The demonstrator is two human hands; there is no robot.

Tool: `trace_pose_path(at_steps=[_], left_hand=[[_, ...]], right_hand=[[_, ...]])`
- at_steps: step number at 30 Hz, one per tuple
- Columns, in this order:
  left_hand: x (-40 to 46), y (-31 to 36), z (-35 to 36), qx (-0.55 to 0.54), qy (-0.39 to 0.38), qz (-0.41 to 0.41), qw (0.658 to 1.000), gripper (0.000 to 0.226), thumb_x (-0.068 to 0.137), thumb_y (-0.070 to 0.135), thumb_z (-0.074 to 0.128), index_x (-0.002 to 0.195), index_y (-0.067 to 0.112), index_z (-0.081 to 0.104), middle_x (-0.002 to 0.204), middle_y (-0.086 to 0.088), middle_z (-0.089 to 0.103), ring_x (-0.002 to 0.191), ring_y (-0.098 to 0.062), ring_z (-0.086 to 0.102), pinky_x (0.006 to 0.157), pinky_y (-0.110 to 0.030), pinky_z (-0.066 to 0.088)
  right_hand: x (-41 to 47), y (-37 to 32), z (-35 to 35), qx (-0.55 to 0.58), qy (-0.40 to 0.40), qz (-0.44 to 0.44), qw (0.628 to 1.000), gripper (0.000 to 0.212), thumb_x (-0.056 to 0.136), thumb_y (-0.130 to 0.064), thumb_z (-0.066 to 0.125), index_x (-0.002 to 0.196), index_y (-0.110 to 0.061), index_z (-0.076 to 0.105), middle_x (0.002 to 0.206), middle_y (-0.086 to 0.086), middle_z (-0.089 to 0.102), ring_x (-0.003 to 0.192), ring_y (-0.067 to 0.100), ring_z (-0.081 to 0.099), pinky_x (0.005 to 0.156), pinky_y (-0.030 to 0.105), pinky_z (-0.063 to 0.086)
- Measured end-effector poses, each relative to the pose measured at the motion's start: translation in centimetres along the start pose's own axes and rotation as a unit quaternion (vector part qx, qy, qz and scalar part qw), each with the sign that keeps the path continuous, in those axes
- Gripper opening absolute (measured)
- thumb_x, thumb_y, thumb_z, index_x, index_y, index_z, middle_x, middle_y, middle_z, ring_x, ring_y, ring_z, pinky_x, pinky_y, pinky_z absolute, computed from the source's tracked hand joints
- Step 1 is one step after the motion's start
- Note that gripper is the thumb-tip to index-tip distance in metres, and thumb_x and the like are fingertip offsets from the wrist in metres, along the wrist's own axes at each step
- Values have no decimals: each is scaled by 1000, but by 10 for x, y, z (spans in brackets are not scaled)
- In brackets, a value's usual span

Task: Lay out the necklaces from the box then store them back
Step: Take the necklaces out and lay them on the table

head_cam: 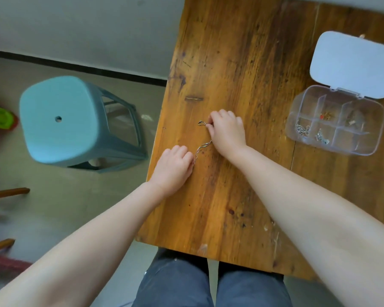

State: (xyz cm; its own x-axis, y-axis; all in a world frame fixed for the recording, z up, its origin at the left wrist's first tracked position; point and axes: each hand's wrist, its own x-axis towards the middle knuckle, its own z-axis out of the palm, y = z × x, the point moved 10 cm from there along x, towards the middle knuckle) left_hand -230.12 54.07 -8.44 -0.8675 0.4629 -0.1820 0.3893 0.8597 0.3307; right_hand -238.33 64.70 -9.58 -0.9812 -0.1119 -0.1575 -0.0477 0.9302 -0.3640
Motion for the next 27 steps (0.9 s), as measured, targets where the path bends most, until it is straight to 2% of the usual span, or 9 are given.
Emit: trace_pose_path(at_steps=[3,8,11,14,16,18,20,22,27], left_hand=[[-46,31,24,-16,-22,-2,1000,7,82,15,63,82,10,59,80,-9,61,76,-29,58,67,-37,46],[-68,29,38,-84,7,-136,987,8,83,21,65,81,15,59,78,-1,61,76,-21,56,70,-36,48],[-52,31,32,-74,12,-166,983,12,85,27,62,86,16,60,82,-1,60,79,-21,55,73,-35,46],[-13,57,21,-64,20,-131,989,18,85,25,63,98,11,61,86,-6,61,82,-28,57,72,-40,47],[29,98,12,-80,42,-71,993,27,83,18,66,108,8,60,87,-11,61,82,-34,57,69,-42,48],[71,142,6,-94,60,-13,994,39,85,15,62,123,10,54,92,-13,60,84,-34,54,70,-43,48],[108,173,3,-92,71,18,993,45,87,12,58,130,11,48,95,-15,58,86,-33,52,70,-42,45],[133,187,4,-82,72,24,994,36,88,13,57,124,10,54,94,-15,58,86,-34,51,67,-41,42],[144,188,5,-77,72,38,994,17,91,20,57,100,9,67,85,-11,61,82,-33,53,65,-39,40]], right_hand=[[-7,6,-1,-1,3,12,1000,14,93,-22,51,96,-11,58,100,9,62,96,31,52,79,39,33],[-15,6,-5,16,-48,-5,999,20,95,-25,49,107,-13,58,109,7,61,105,28,50,87,40,36],[-20,33,-54,123,13,15,992,24,94,-24,50,114,-14,58,108,6,63,104,24,53,89,38,43],[-40,110,-121,168,108,66,978,20,95,-18,48,106,-12,63,105,6,65,94,15,56,77,17,44],[-53,177,-150,128,119,125,977,22,96,-14,45,106,-11,64,108,8,66,96,19,59,78,19,44],[-54,229,-154,63,64,168,982,27,96,-10,41,111,-9,63,116,13,65,106,28,59,88,34,48],[-44,250,-137,-16,-31,149,988,33,95,-7,39,119,-9,61,123,17,62,113,34,54,94,44,47],[-34,246,-120,-80,-90,101,987,38,93,-7,38,125,-12,58,126,18,59,114,37,51,94,46,41],[-24,239,-109,-112,-114,40,986,36,94,-23,37,121,-16,59,120,15,60,108,34,52,93,46,35]])
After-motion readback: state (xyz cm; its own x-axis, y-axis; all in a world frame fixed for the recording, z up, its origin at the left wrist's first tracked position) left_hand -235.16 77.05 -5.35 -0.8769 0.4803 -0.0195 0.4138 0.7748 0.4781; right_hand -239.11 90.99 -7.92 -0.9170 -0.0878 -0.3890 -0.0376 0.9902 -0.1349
